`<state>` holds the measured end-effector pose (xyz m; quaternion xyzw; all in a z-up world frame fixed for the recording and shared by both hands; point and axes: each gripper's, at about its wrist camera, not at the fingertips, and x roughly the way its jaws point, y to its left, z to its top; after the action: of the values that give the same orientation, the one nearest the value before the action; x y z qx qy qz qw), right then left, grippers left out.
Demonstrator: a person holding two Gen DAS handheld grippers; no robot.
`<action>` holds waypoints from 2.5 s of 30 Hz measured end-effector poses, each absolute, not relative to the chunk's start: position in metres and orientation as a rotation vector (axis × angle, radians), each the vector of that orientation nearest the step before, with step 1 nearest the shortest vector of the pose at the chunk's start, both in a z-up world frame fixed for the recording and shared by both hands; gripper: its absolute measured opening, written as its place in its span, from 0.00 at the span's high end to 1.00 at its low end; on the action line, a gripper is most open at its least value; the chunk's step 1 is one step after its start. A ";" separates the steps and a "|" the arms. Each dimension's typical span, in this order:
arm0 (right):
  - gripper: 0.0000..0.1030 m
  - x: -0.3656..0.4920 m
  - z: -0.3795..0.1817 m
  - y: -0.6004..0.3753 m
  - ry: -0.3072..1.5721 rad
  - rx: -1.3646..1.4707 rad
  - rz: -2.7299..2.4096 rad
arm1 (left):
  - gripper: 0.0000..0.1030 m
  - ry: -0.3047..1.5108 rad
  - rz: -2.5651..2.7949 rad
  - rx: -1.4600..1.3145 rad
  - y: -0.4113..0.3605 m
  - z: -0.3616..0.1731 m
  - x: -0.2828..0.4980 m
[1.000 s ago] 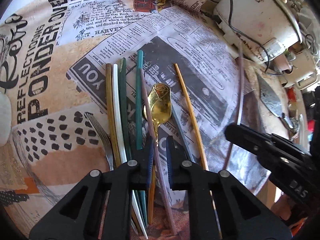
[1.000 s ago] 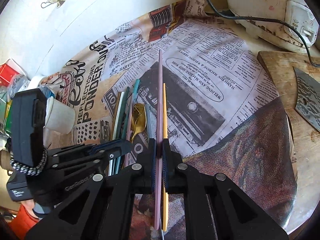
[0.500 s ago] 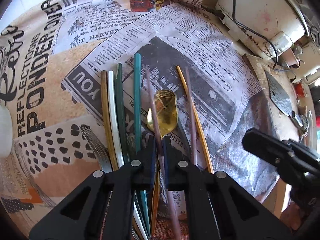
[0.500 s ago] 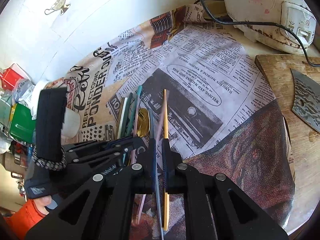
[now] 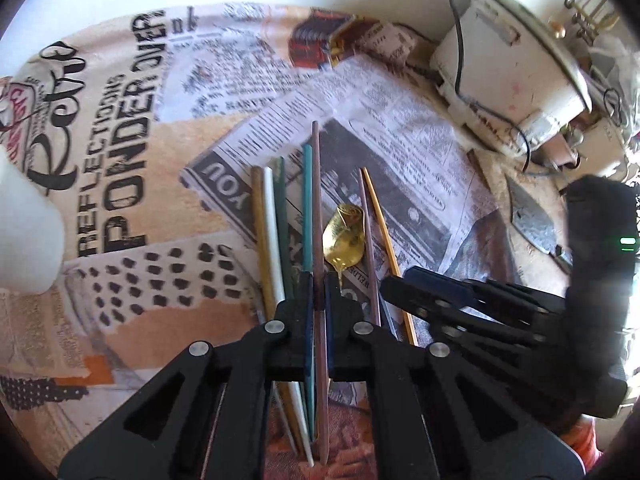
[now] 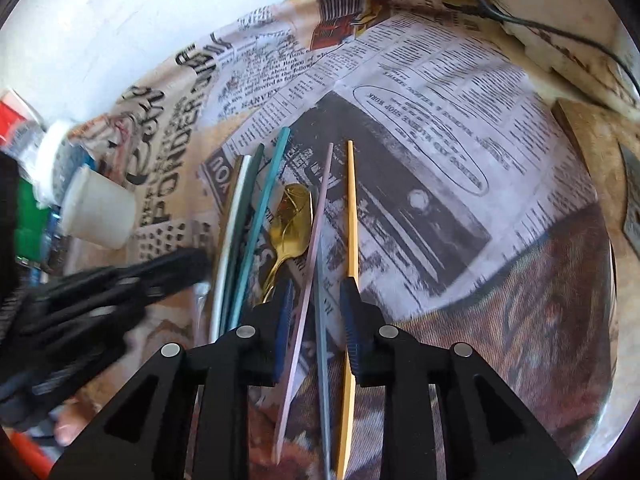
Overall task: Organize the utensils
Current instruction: 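Grasp a pink chopstick with the left gripper while the right gripper grasps another pink chopstick, then carry both pink chopsticks upright over the white cup and lower them in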
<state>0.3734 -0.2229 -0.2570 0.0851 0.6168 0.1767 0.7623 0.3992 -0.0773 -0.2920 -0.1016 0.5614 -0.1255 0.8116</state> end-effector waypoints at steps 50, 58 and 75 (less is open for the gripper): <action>0.95 0.343 -0.099 -0.180 0.874 0.093 0.389 | 0.97 0.884 -0.249 -0.247 -0.020 -0.167 0.349; 0.95 0.345 -0.064 -0.149 0.795 0.080 0.460 | 0.97 0.794 -0.183 -0.253 0.016 -0.136 0.342; 0.95 0.352 -0.027 -0.055 0.709 0.047 0.633 | 0.97 0.693 -0.024 -0.272 0.122 -0.098 0.338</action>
<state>0.3525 -0.0548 -0.0269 0.0229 0.3414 0.3045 0.8890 0.3384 0.1216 -0.0982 -0.1328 0.3387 -0.0115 0.9314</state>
